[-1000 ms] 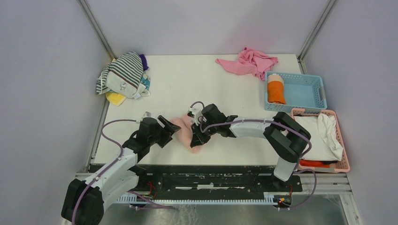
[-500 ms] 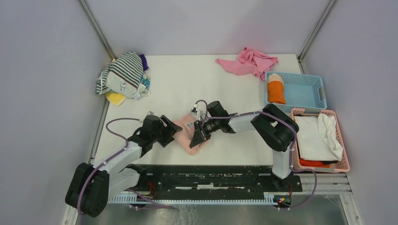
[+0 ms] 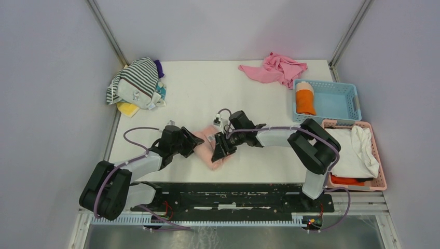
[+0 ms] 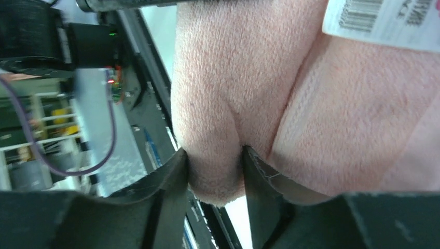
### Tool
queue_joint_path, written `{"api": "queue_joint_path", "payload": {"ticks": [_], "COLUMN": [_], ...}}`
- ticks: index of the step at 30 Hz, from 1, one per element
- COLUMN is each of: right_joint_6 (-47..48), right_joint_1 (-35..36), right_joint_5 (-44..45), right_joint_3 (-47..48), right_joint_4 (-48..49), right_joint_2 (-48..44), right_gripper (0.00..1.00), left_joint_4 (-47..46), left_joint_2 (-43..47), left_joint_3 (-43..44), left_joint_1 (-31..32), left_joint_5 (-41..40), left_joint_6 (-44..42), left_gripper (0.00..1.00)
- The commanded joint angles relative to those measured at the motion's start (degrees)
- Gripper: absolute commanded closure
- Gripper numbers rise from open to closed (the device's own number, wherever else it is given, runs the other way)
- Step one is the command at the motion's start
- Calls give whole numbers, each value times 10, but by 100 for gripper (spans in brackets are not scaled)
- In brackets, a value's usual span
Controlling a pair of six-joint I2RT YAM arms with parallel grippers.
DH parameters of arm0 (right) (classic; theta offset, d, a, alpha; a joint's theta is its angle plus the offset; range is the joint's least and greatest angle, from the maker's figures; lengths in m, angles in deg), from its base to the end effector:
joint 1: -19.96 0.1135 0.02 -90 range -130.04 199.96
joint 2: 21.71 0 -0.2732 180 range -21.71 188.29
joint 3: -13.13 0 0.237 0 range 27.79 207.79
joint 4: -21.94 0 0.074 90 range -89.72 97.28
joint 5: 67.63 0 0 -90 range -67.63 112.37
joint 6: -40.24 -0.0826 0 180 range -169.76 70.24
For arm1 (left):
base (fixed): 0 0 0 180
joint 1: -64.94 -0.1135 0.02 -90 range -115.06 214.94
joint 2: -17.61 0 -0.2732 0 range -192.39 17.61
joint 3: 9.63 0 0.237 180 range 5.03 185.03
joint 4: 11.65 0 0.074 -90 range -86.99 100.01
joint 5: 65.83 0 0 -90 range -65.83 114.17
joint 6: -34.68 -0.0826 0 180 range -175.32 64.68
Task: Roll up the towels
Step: Roll the towel at the center of the board.
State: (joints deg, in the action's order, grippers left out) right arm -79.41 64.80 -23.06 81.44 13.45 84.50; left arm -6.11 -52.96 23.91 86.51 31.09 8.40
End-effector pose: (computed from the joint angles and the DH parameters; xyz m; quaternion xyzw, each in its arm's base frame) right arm 0.2239 0.3057 0.1347 -0.2554 0.8300 0.4928 0.0558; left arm 0.2132 -0.0950 0.1229 -0.3060 0.8615 -0.3126 0.2579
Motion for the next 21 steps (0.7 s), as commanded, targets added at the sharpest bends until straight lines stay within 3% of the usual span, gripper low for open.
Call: {"api": "queue_joint_path", "payload": {"ticks": [1,4,10,13,21], "right_joint_6": [67,92,153,177,229], "right_joint_1": [41,82,197,245,339], "right_joint_5": [192,333,620,691,778], "right_joint_3": [-8,5,55,83,191], "right_joint_4": [-150,-199,-268,-272,-296], "right_joint_2": [-79,-140,-200,-189,-61], "right_gripper": [48,35,31,28,24], "left_joint_4": [55,57,63,68,70], "left_joint_2": [-17,-13,2,9,17], "left_joint_3": [-32,-36,-36,-36,-38], "left_joint_1": [-6,-6,-5,-4,-2], "left_joint_5": [-55,-51,-48,-50,-50], "left_joint_6": [-33,-31,-24,-21,-16], "left_gripper": [40,41,41,40,40]}}
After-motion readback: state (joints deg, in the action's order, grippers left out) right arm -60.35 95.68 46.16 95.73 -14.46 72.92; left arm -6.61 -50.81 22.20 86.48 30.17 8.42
